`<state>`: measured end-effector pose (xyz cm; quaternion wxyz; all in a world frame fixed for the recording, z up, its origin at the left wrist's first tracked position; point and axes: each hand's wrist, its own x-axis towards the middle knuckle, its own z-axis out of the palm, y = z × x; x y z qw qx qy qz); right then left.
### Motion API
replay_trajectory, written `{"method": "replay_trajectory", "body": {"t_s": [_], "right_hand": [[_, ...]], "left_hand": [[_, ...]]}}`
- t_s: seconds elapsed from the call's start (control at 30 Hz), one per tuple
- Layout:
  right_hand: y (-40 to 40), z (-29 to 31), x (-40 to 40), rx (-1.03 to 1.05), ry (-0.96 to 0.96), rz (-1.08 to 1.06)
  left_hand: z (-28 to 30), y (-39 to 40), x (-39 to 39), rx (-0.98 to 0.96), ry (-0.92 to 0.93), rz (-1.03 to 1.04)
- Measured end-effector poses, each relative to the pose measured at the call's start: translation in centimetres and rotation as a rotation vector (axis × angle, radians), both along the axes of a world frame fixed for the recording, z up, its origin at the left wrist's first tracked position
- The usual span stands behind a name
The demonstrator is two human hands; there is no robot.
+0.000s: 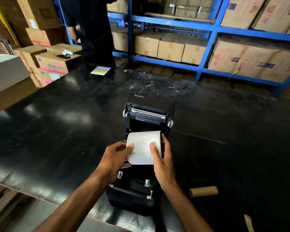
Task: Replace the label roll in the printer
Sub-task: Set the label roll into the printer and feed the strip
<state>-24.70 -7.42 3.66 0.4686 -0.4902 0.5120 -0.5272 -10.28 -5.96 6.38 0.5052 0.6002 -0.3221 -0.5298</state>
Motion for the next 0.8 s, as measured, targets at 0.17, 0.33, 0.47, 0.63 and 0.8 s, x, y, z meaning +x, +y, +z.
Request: {"method": "replay_trajectory", "body": {"t_s": [0.17,0.33,0.47,0.63,0.8], "right_hand": [[-0.7,-0.6,1.9,0.052,0.010,0.015],[-0.6,-1.3,2.3,0.058,0.049,0.022],[-0.3,-2.0,1.8,0.150,0.283,0.007],[0.4,-3.7,1.4,0.192,0.416,0.004],[0.6,-4.7,0.9,0.214,0.433,0.012]], "left_hand": [[-0.7,-0.9,2.8,0.006,0.034,-0.050],[-1.8,-2.1,4.9,0.033,-0.155,-0.229],[-2.3,-2.4,4.8,-0.013,-0.177,-0.240],[-2.9,-2.7,4.7,-0.080,-0.384,-0.231],[-4.4,-2.1,4.4,-0.068,-0.447,-0.259]]}}
